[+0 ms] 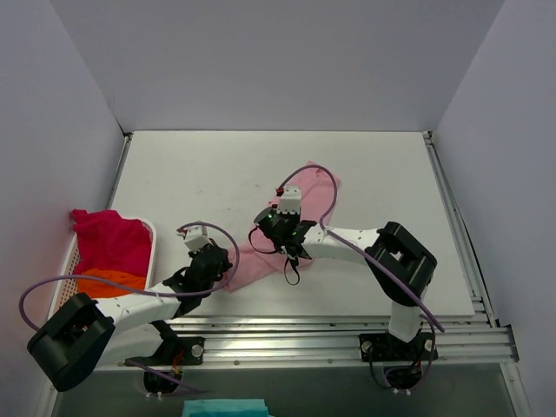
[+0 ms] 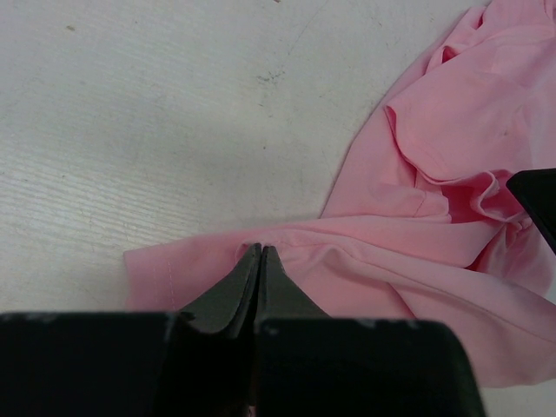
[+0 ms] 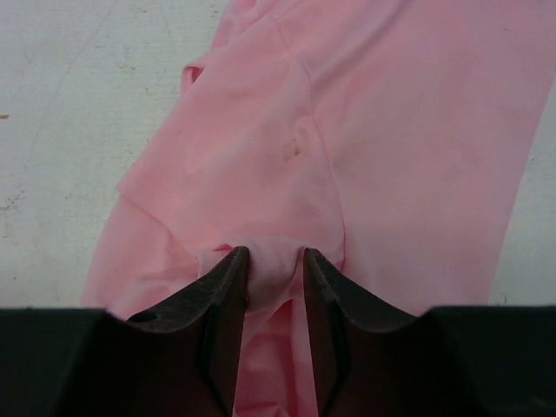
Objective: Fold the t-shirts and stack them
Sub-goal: Flatten out the tshirt
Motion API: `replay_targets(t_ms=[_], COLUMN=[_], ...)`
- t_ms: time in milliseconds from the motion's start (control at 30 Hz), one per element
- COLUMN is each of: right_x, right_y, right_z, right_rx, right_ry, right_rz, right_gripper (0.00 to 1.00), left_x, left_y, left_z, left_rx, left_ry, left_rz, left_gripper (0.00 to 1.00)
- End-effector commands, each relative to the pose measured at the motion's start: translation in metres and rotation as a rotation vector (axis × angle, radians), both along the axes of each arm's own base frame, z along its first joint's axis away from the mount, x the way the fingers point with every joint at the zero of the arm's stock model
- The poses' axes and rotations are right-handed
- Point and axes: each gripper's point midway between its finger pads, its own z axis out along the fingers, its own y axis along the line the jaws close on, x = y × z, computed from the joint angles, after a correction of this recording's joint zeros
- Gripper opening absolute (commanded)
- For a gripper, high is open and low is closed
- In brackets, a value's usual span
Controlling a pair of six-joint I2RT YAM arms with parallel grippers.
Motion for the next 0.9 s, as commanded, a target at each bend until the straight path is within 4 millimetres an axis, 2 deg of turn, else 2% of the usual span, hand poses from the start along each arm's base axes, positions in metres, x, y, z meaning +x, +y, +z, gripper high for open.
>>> replay_targets(t_ms=[0, 133, 200, 233, 400, 433, 500, 533, 567, 600, 667, 700, 767, 800, 867], right_x=[0.008, 0.008, 0.008, 0.007, 0.008, 0.009, 0.009, 0.01, 0.01, 0.008, 0.007, 0.005, 0.001, -0.004, -0.01], right_y=[-0.011, -0.01, -0.009, -0.009, -0.012, -0.016, -0.022, -0.028, -0.032, -0.038, -0.051, -0.058, -0.069, -0.077, -0.087], right_z=[0.005, 0.0, -0.001, -0.003, 0.005, 0.016, 0.029, 0.051, 0.061, 0.084, 0.11, 0.134, 0.155, 0.175, 0.192], right_rx=[-0.027, -0.03, -0.028, -0.03, -0.025, -0.015, -0.002, 0.026, 0.038, 0.07, 0.089, 0.123, 0.128, 0.152, 0.177], right_ry=[-0.017, -0.008, -0.003, -0.001, -0.02, -0.044, -0.07, -0.112, -0.131, -0.167, -0.221, -0.259, -0.29, -0.32, -0.354], right_rz=[-0.054, -0.051, -0.047, -0.046, -0.052, -0.067, -0.086, -0.108, -0.119, -0.133, -0.166, -0.175, -0.188, -0.194, -0.2], right_gripper=[0.29, 0.26, 0.11, 0.0, 0.0, 0.0, 0.0, 0.0, 0.0, 0.0, 0.0, 0.0, 0.0, 0.0, 0.0], left_x=[0.002, 0.001, 0.002, 0.002, 0.006, 0.005, 0.007, 0.004, 0.003, 0.002, -0.005, -0.008, -0.014, -0.014, -0.018], left_y=[-0.001, -0.001, -0.001, -0.001, 0.0, 0.001, -0.005, -0.004, -0.006, -0.01, -0.009, -0.015, -0.009, -0.009, -0.004], left_z=[0.002, 0.001, 0.001, 0.001, 0.004, 0.003, 0.02, 0.021, 0.028, 0.05, 0.062, 0.087, 0.098, 0.117, 0.128], left_rx=[-0.005, -0.006, -0.005, -0.005, 0.008, 0.024, 0.002, 0.018, 0.013, -0.016, -0.009, -0.052, -0.03, -0.058, -0.043], left_ry=[-0.017, -0.015, -0.016, -0.016, -0.019, -0.007, -0.028, -0.012, -0.021, -0.065, -0.067, -0.109, -0.122, -0.15, -0.15], left_rz=[0.002, 0.002, 0.005, 0.005, 0.018, 0.019, 0.009, 0.006, 0.001, -0.003, -0.008, -0.023, -0.016, -0.014, -0.008], left_gripper=[0.02, 0.02, 0.02, 0.02, 0.02, 0.02, 0.02, 0.02, 0.02, 0.02, 0.02, 0.02, 0.02, 0.02, 0.02])
